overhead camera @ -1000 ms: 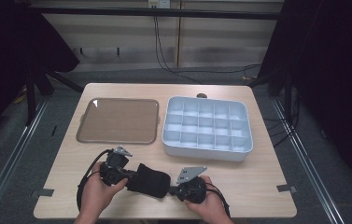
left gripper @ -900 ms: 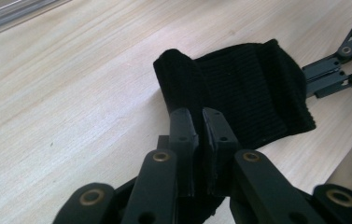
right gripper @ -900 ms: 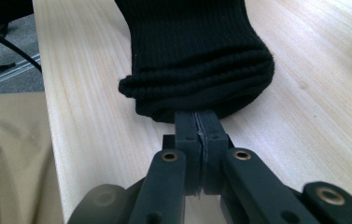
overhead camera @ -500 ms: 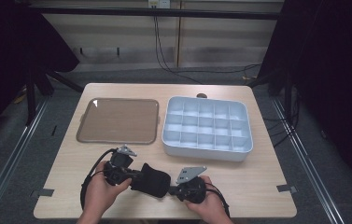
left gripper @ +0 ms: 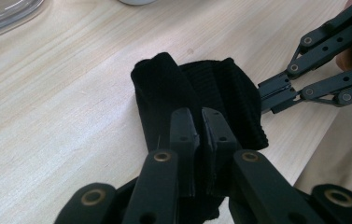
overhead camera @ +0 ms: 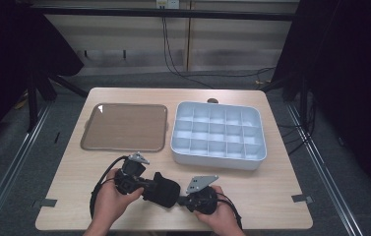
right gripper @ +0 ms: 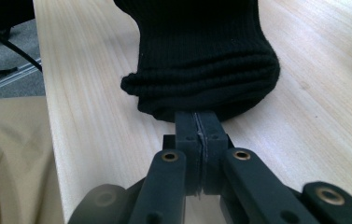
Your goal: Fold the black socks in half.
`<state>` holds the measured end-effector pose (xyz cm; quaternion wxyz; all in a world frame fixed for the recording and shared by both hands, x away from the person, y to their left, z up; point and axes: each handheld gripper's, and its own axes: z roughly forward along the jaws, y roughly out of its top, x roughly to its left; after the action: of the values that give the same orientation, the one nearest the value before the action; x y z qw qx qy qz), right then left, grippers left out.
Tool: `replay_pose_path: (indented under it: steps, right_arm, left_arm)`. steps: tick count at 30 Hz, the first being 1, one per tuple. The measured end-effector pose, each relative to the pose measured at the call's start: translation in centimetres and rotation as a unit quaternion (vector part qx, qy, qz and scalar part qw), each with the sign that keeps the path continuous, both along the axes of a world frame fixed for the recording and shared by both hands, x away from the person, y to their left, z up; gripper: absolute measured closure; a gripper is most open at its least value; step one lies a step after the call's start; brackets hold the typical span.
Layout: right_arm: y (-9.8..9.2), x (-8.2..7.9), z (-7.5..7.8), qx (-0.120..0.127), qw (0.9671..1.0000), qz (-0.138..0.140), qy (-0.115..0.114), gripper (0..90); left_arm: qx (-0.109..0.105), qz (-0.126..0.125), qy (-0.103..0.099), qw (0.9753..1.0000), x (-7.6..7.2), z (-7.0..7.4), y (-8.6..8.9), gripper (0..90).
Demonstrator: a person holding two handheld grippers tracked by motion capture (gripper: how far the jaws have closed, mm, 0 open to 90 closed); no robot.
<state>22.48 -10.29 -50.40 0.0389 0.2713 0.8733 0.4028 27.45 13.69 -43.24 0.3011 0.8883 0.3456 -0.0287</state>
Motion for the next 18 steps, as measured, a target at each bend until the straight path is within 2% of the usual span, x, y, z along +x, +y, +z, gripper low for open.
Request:
replay_pose_path:
  steps: [9,13,14,15,18]
  right_arm:
    - [0.0,-0.1,0.0,-0.001,1.0,-0.001,-0.002,89.1]
    - [0.0,-0.1,0.0,0.001,1.0,-0.002,-0.003,89.1]
    - [0.0,-0.1,0.0,0.001,1.0,-0.002,-0.003,89.1]
    - [0.0,-0.1,-0.1,0.003,1.0,-0.003,-0.001,89.2]
    - [0.0,-0.2,-0.1,0.004,1.0,-0.004,0.001,89.2]
  left_arm:
    - [-0.004,-0.003,0.001,1.0,-0.2,-0.1,-0.7,84.0]
    - [0.003,-0.02,-0.003,0.9998,-0.2,0.0,-1.1,84.0]
    - [0.003,-0.02,-0.003,0.9998,-0.2,0.0,-1.1,84.0]
    - [-0.005,-0.01,-0.003,0.9999,-0.3,-0.1,-1.3,84.0]
    - [0.004,-0.026,-0.005,0.9996,-0.3,-0.3,-1.7,84.0]
